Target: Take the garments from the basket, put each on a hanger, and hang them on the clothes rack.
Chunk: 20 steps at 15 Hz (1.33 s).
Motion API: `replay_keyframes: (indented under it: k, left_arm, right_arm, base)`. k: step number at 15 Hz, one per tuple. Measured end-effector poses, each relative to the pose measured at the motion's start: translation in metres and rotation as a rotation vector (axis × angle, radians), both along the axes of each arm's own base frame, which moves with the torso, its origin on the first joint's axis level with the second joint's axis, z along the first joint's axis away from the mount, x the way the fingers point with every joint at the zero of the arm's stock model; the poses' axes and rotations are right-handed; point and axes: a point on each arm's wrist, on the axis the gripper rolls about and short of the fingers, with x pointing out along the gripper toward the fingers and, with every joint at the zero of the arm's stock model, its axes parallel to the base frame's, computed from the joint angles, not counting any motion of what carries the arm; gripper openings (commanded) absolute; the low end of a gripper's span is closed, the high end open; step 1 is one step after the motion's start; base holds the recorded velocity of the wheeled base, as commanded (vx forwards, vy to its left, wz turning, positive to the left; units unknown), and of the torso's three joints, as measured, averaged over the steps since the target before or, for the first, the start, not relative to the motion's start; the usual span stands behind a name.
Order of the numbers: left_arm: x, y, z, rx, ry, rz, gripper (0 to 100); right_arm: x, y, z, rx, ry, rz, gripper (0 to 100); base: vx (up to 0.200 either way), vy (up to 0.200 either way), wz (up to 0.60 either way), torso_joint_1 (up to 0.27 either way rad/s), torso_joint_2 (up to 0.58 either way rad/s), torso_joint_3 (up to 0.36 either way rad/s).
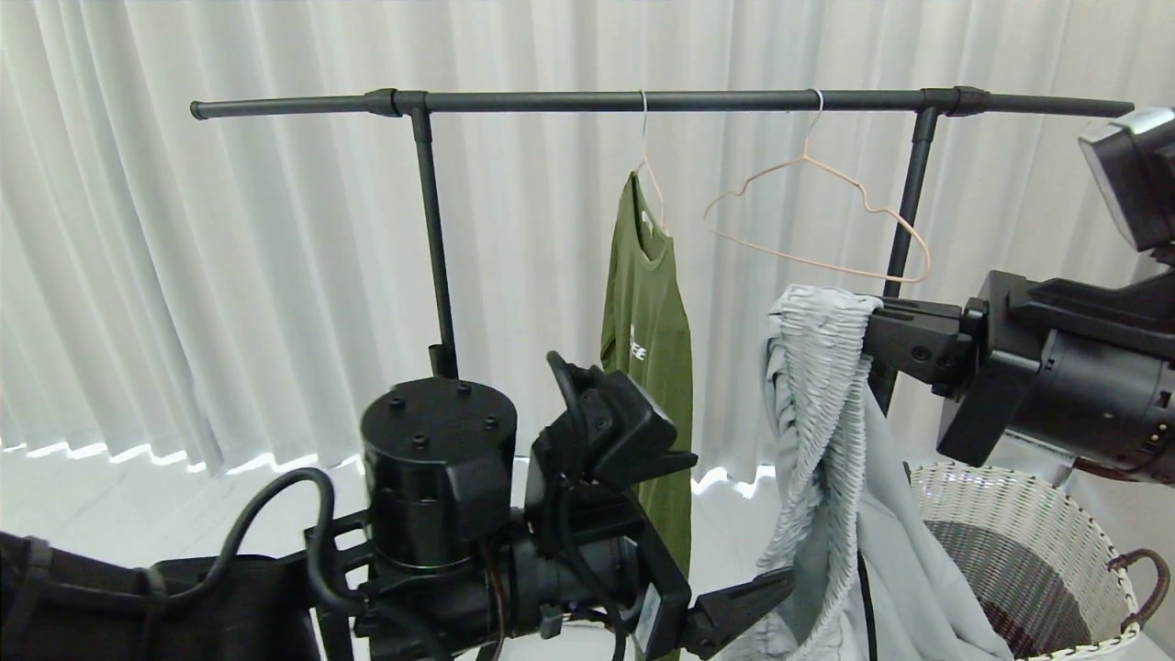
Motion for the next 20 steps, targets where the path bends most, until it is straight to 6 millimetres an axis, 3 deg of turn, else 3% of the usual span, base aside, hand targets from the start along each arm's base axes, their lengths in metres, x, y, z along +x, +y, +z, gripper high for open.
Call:
replay_keyframes:
  k: [7,12,18,19,20]
  left_arm:
    - [0.031,-0.013,-0.042,0.010,0.100,0.122,100]
    - [0.026,-0.005,-0.063,0.069,0.148,0.129,100]
    - [0.016,0.018,-0.077,0.055,0.138,0.159,100]
    - [0.014,0.022,-0.078,0.041,0.126,0.163,0]
    - [0.012,0.025,-0.080,0.040,0.126,0.165,0]
  right_arm:
    - [-0.010,-0.008,0.004,0.018,-0.018,0.008,0]
    - [-0.011,-0.009,0.006,0.025,-0.025,0.030,0]
    - [-0.007,-0.020,0.011,0.038,-0.041,-0.024,0]
    - [-0.007,-0.021,0.011,0.038,-0.042,-0.028,0]
    - [-0.006,-0.021,0.011,0.038,-0.043,-0.028,0]
  base:
    - [0.000,0.000,0.00,0.000,0.00,0.000]
    - [0.000,0.000,0.00,0.000,0.00,0.000]
    - [0.000,0.000,0.00,0.000,0.00,0.000]
    - [0.000,0.000,0.00,0.000,0.00,0.000]
    - [0.000,0.000,0.00,0.000,0.00,0.000]
